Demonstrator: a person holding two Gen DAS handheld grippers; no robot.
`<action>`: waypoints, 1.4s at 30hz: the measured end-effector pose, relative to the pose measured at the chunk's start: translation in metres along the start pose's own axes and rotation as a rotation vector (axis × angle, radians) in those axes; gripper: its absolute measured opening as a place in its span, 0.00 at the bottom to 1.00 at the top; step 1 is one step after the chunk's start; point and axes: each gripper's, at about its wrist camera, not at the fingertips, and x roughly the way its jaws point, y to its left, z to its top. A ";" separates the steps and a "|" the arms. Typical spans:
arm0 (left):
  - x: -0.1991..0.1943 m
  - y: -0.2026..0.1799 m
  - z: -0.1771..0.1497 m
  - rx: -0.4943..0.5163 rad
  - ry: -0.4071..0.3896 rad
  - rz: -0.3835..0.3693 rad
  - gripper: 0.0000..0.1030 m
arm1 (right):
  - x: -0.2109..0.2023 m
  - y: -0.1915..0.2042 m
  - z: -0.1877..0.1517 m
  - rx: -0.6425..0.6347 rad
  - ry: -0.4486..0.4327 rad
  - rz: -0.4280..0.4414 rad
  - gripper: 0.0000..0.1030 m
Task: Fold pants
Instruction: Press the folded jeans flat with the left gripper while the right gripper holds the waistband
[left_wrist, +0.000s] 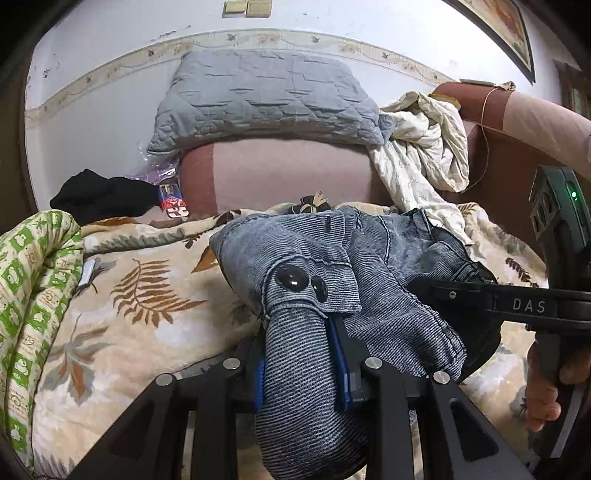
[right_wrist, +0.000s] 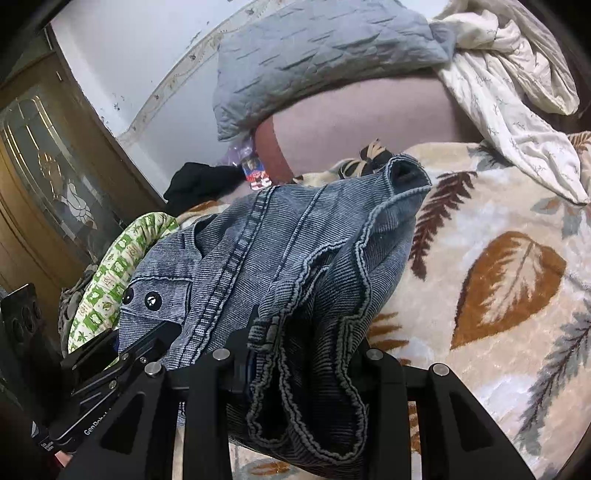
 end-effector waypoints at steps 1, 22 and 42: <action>0.003 0.000 -0.002 -0.001 0.010 0.001 0.30 | 0.001 -0.001 -0.001 0.003 0.004 -0.003 0.34; 0.060 0.002 -0.036 0.002 0.194 0.151 0.70 | 0.041 -0.043 -0.027 0.120 0.229 -0.111 0.43; 0.082 0.034 -0.048 -0.164 0.264 0.115 0.99 | 0.050 -0.056 -0.031 0.146 0.239 -0.115 0.63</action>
